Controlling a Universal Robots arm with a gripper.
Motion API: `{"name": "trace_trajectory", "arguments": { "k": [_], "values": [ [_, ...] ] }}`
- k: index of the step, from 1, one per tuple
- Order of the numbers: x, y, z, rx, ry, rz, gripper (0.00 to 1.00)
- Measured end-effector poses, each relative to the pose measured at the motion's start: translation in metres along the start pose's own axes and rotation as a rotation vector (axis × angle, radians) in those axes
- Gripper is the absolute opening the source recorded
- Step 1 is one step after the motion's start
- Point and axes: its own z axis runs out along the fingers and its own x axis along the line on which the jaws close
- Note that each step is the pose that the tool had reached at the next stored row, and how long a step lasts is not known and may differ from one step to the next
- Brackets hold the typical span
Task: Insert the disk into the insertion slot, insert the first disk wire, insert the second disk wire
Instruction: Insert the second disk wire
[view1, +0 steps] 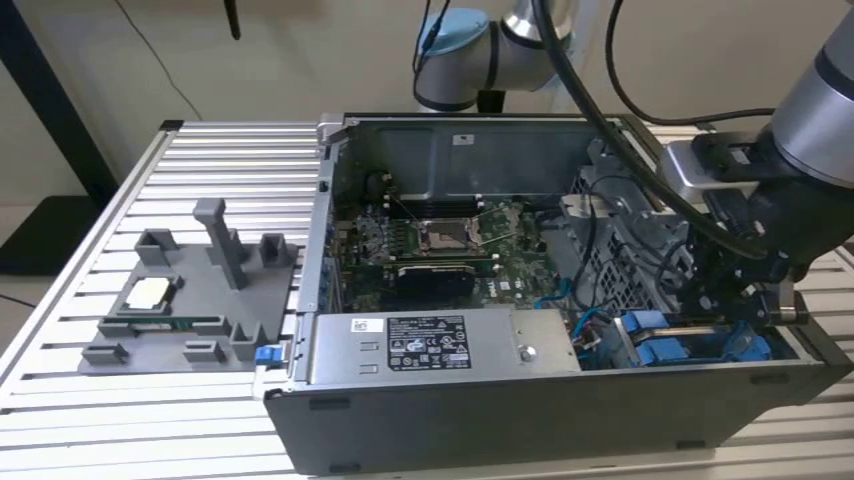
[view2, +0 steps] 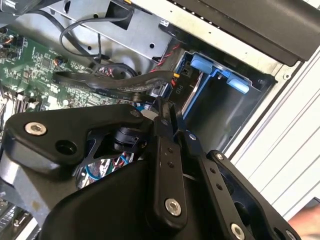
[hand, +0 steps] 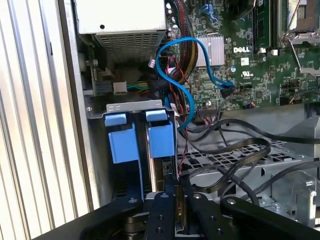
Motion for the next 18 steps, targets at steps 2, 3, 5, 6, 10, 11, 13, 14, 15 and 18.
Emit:
{"name": "trace_trajectory", "arguments": {
  "k": [2,3,5,6,10,11,13,14,15,18],
  "values": [
    [0.0001,0.0,0.0004,0.0002,0.0019,0.0,0.16],
    [0.0002,0.0,0.0006,0.0002,0.0025,0.0,0.16],
    [0.0002,0.0,0.0011,0.0004,0.0036,0.0,0.16],
    [0.0003,0.0001,0.0014,0.0004,0.0042,0.0,0.16],
    [0.0005,0.0001,0.0018,0.0004,0.0039,0.0,0.16],
    [0.0006,0.0001,0.0025,0.0003,0.0038,0.0,0.16],
    [0.0011,0.0003,0.0052,0.0004,0.0046,0.0,0.16],
    [0.0014,0.0004,0.0063,0.0004,0.0053,0.0,0.16],
    [0.0016,0.0005,0.0068,0.0004,0.0052,0.0,0.16],
    [0.0015,0.0003,0.007,0.0002,0.0017,0.0,0.18]
  ]
}}
